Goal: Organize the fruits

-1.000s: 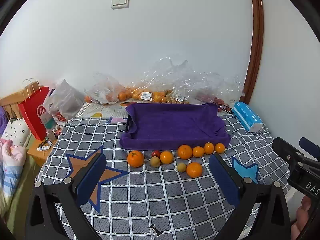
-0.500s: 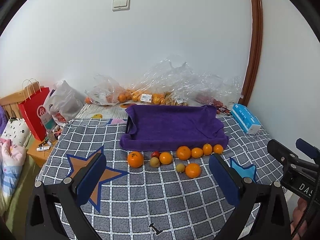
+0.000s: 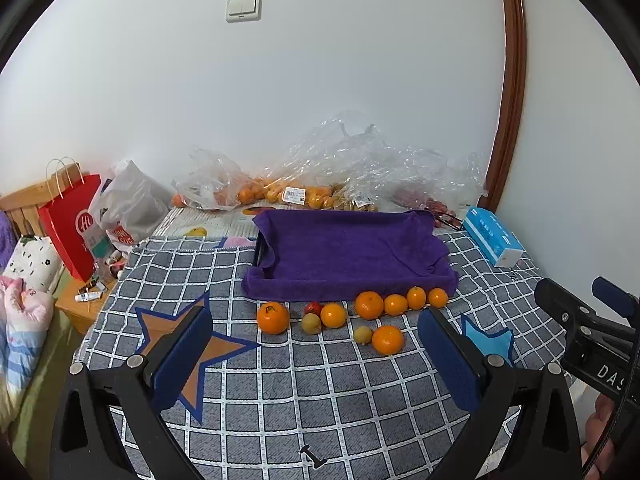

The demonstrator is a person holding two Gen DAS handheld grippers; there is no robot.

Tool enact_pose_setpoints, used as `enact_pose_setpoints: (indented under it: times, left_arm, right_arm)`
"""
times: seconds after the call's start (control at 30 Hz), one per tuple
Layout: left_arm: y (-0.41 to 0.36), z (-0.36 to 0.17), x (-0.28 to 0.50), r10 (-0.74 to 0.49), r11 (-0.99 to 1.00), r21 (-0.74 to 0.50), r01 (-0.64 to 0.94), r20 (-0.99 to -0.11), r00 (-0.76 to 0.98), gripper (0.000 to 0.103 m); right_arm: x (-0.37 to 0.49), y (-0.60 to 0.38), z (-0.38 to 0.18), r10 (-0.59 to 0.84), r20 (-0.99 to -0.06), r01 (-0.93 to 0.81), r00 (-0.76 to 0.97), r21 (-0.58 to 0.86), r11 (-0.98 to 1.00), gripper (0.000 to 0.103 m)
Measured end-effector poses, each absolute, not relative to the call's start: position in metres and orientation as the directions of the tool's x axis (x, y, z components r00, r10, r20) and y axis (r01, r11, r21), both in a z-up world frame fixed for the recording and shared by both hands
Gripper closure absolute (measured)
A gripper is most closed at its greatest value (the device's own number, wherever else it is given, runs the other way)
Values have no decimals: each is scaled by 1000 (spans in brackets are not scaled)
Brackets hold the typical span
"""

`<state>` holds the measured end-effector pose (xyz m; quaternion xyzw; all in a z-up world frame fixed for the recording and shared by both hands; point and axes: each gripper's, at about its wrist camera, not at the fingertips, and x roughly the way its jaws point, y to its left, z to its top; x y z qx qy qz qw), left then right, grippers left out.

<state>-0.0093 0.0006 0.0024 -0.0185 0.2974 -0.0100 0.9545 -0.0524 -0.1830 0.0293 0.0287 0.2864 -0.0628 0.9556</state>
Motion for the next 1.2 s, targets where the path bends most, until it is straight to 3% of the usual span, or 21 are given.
enact_pose_setpoints:
  times: [1.2]
  left_arm:
    - [5,-1,-14,-29,999,-47,3,-571,820,0]
  right_arm:
    - [-53,-177,29,-107,-551,135,828,10,991,3]
